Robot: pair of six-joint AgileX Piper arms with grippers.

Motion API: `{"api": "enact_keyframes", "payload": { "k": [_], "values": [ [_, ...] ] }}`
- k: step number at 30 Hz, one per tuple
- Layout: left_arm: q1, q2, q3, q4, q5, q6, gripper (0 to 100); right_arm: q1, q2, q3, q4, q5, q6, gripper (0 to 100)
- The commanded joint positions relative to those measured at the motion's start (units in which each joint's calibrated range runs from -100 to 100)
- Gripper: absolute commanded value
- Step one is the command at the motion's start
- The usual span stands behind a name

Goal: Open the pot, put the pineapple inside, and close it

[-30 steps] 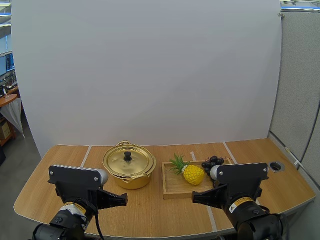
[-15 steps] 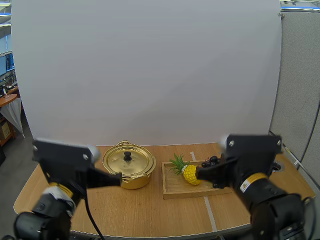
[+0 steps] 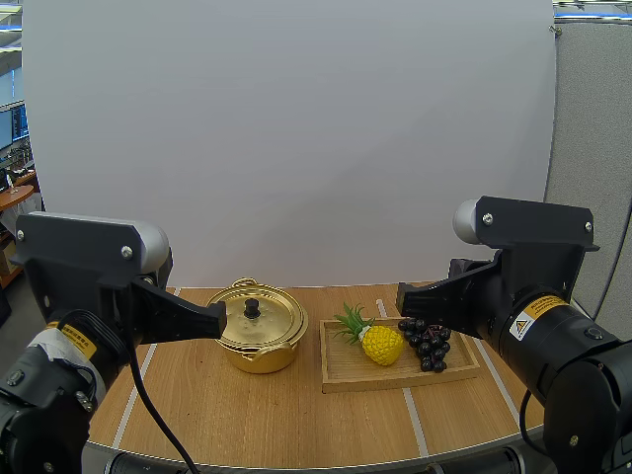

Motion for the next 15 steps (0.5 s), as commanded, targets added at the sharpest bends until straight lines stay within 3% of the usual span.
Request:
{"api": "enact_keyframes", "payload": {
  "k": [1,7,15],
  "values": [
    [0.09,4.6,-1.0,0.6,0.7,-0.1,0,-0.2,3.9,-0.4,0.1,2.5,-4.6,0],
    [0.09,23.0,-4.8,0.0,-0.2,-0.1,0,-0.2,19.1,-0.4,0.3,3.1,-5.6,0],
    [0.09,46.9,-13.8,0.0,-1.5,-0.1,0,-0.2,39.7,-0.5,0.5,-9.5,-7.2,0]
  ]
}}
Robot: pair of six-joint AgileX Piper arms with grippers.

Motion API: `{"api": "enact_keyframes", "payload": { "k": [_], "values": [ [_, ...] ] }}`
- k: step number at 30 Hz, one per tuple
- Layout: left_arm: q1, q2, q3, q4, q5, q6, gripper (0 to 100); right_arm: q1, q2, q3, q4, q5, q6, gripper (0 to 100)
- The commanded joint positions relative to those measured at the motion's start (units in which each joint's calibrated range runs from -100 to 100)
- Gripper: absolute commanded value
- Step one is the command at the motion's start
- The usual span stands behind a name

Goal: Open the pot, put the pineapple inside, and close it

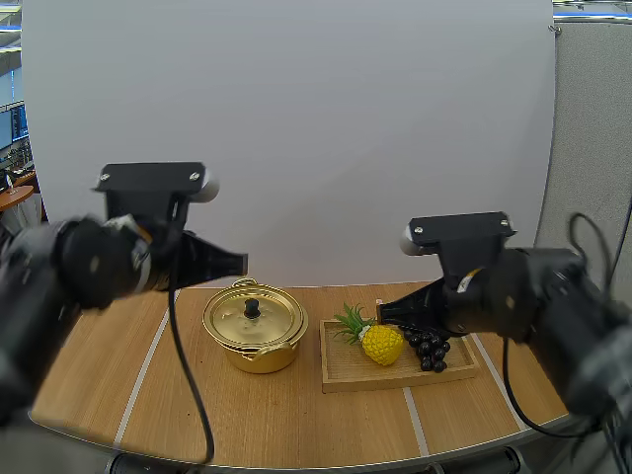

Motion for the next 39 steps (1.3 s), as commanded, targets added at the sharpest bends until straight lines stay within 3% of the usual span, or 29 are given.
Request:
{"api": "enact_keyframes", "payload": {
  "k": [1,10,12,13,16,22,24,32,39],
  "values": [
    [0.09,7.4,-3.5,0.0,-1.2,-0.1,0,-0.2,6.4,-1.0,0.0,-4.1,-1.8,0],
    [0.09,18.3,-6.1,-0.3,-2.5,-0.1,0,-0.2,14.6,-5.8,0.0,-3.0,-2.8,0],
    [0.09,19.0,-6.2,-0.3,-3.1,-0.1,6,-0.2,14.6,-5.8,0.1,-3.6,-2.8,0],
    [0.09,19.3,-6.2,-0.3,-3.2,-0.1,11,-0.2,14.6,-5.8,0.2,-3.7,-2.8,1],
    [0.09,19.9,-6.2,-0.2,-3.8,-0.1,33,-0.2,14.6,-5.8,0.5,-3.7,-2.8,24],
    [0.09,19.9,-6.2,0.7,-3.7,2.4,100,-0.2,14.6,-5.8,0.5,-4.2,-2.8,81],
    [0.09,19.9,-6.2,0.7,-3.1,4.6,100,-0.2,14.6,-5.8,0.5,-4.2,-2.8,100],
    [0.09,21.7,-6.7,0.0,-0.9,14.1,100,-0.2,14.6,-5.8,0.7,-4.2,-2.8,100],
    [-0.14,31.6,-11.8,-7.8,7.0,28.7,100,-0.2,14.6,-5.8,1.4,-4.4,-2.8,100]
  ]
}}
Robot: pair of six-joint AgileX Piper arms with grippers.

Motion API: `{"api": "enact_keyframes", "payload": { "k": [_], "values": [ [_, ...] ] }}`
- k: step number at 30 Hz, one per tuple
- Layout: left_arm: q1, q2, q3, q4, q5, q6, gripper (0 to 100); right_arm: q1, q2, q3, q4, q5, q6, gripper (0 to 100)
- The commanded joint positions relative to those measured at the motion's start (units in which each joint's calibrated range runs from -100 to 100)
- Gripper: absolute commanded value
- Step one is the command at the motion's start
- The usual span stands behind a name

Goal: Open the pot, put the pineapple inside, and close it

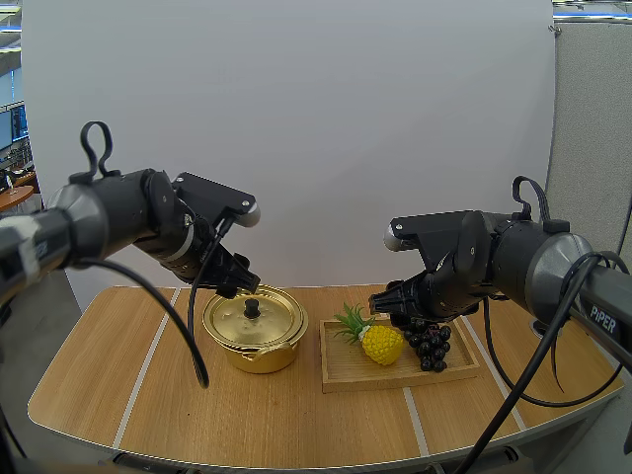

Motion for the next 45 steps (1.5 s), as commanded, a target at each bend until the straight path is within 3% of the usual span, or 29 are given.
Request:
{"api": "enact_keyframes", "payload": {
  "k": [1,4,16,36,37,41,43,45],
  "values": [
    [-0.14,4.5,-3.4,-5.5,4.7,7.3,100,-0.2,-0.1,-0.5,0.2,-1.3,-0.6,100],
    [-0.14,9.6,-6.9,-7.9,8.0,9.1,100,-0.2,-0.1,-0.5,0.2,-1.7,-0.6,100],
    [-0.14,25.3,-16.3,-7.2,12.6,10.4,100,-0.2,-0.1,-0.5,0.9,-5.7,-0.6,100],
    [-0.14,30.2,-17.0,-7.8,12.3,11.3,100,-0.2,-0.1,-0.5,2.3,-5.5,-0.6,100],
    [-0.14,30.2,-17.0,-8.0,12.5,11.3,95,-0.2,-0.1,-0.5,2.3,-5.5,-0.6,100],
    [-0.14,30.2,-17.0,-9.5,13.7,11.3,28,-0.2,-0.1,-0.5,2.3,-5.3,-0.6,100],
    [-0.14,30.2,-17.0,-9.7,14.3,11.3,3,-0.2,-0.1,-0.5,2.3,-5.3,-0.6,100],
    [-0.14,30.2,-17.0,-9.7,14.9,11.2,0,-0.2,-0.1,-0.5,2.3,-5.3,-0.6,100]
  ]
}}
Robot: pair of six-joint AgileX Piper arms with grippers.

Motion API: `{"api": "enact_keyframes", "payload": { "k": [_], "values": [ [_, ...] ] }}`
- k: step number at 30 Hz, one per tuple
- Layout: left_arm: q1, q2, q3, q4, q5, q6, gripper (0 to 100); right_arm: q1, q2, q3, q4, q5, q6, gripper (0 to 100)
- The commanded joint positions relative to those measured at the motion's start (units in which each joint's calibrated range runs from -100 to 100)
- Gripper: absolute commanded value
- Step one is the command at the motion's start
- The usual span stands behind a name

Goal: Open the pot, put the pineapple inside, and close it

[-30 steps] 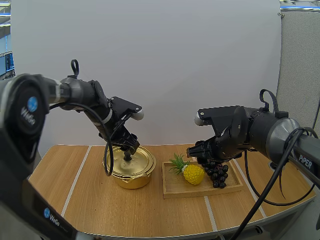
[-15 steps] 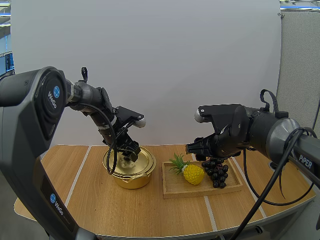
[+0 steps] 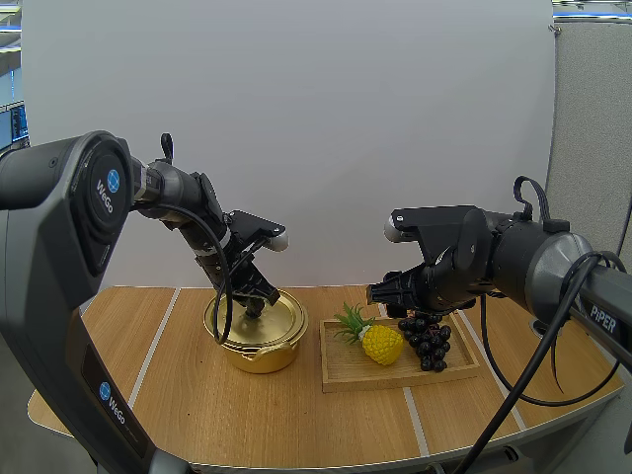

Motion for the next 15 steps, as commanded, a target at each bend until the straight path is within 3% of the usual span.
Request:
{"api": "enact_keyframes", "payload": {
  "k": [1,8,15],
  "values": [
    [-0.14,-0.1,-0.4,-1.7,2.0,0.0,0,-0.2,-0.1,-0.5,0.2,-0.8,-0.6,100],
    [-0.14,-2.6,-0.4,-2.0,4.7,-0.8,0,-0.2,-0.1,-0.5,0.2,-0.6,-0.6,100],
    [-0.06,-12.7,-4.6,-3.0,7.2,-1.0,0,-0.2,-0.1,-0.5,0.2,-0.6,-0.6,100]
  ]
}}
